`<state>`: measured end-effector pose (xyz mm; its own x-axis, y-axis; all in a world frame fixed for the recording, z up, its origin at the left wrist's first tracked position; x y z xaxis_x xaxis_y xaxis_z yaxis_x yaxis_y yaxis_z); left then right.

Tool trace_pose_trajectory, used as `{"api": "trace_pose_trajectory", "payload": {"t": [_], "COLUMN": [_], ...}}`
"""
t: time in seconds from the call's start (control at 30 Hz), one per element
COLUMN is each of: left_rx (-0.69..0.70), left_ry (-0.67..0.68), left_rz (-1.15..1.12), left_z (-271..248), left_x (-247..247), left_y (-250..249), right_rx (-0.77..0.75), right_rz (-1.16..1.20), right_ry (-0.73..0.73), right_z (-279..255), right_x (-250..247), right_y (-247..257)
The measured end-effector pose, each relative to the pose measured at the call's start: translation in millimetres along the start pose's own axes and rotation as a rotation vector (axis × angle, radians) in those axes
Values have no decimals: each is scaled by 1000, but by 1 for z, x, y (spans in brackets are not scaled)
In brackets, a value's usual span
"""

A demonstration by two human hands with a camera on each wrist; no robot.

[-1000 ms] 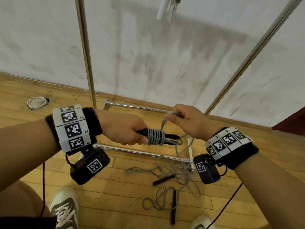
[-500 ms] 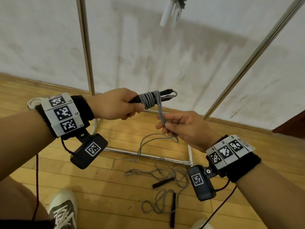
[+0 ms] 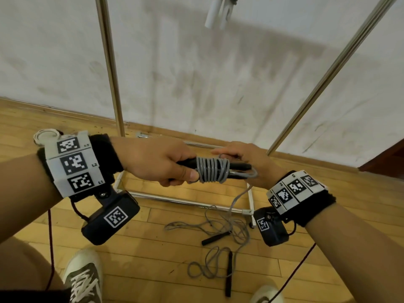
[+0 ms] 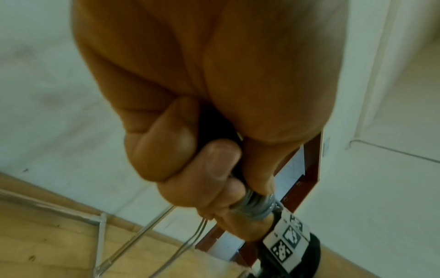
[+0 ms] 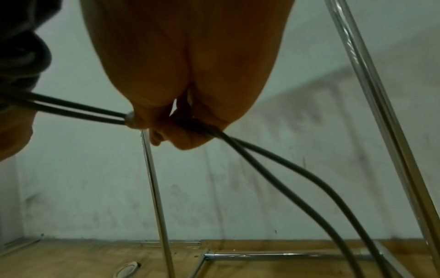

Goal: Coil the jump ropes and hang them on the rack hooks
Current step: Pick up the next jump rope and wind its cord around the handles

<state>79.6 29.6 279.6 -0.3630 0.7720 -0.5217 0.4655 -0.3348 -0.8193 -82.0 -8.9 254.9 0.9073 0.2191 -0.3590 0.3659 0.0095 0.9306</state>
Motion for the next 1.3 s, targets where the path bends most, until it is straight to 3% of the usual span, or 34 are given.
{"api": "trace_pose_trajectory", "payload": {"t": [0.1,0.17,0.3,0.4,0.53,0.63,0.7,0.83,0.97,1.13,1.2,1.3], "left_rx": [-34,-74,-187,-240,-235,-208,-162,-107,-92,6,14,-8], "left_ry": [50,45,-34,-168,-381,-520,-537,-522,-471,-244,-155,-35], "left_rz": [111,219,426,467,317,122,33,-86,-252,-244,-212,-115], "left_z": [6,11,21,26,26,21,19,17,14,5,4,5], "left_x": [11,13,8,-6,-35,-51,-51,-45,-39,-21,-11,5], "left_y": [8,17,43,54,51,46,39,28,22,6,4,7], "right_rx": [-243,-250,-335,-288,-85,-93,-108,-87,-167,-208,-173,-201], "right_rz": [-614,-688,-630,-468,-98,2,37,40,-200,-512,-512,-467], "right_ry": [-88,-126,-173,-85,17,64,70,20,-82,-51,-56,92], "right_z": [-1,-1,-1,-5,-8,-14,-16,-13,-11,-13,-11,-7], "right_x": [-6,-10,-10,2,11,19,24,24,21,19,10,14], "right_y": [15,17,35,42,31,28,25,14,9,0,-4,-4]}}
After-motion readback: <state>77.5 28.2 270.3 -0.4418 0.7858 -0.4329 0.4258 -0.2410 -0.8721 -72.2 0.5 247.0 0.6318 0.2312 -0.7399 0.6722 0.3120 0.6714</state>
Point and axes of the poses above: each hand's wrist, its own z-axis towards the middle knuckle, its own x-axis out of the palm, y = z × x, the point moved 8 cm from there along z, towards the middle knuckle, and after that the axes turned 5 degrees about -y, right-handed, at the moved point
